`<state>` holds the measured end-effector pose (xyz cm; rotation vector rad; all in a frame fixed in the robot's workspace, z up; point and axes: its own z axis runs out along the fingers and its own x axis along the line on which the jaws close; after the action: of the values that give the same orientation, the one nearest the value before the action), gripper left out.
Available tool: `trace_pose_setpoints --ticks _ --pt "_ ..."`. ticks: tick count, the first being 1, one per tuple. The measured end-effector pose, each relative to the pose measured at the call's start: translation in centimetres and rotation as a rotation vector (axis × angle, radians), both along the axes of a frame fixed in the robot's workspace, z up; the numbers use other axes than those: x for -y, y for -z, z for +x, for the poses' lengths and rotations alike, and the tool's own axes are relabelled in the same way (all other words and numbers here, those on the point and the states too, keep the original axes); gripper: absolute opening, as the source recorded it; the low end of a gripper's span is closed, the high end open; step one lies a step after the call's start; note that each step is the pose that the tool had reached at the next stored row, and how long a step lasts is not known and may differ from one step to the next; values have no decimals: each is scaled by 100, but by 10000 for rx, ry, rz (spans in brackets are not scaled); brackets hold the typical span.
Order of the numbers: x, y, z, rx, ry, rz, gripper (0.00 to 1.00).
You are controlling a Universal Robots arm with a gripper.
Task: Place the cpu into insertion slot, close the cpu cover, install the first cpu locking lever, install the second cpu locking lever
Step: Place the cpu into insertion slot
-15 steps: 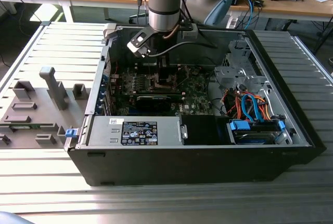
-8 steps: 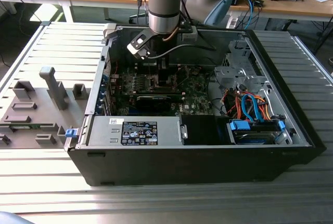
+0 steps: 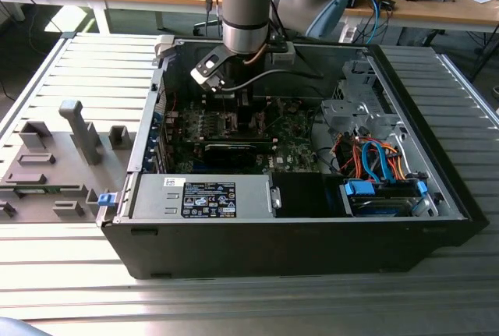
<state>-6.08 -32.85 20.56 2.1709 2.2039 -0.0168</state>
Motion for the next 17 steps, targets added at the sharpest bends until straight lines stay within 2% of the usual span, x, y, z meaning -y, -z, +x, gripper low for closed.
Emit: trace_pose_setpoints --ticks 10,17 --pt "0 62 0 0 0 0 54" --pt "0 70 0 -1 2 0 54"
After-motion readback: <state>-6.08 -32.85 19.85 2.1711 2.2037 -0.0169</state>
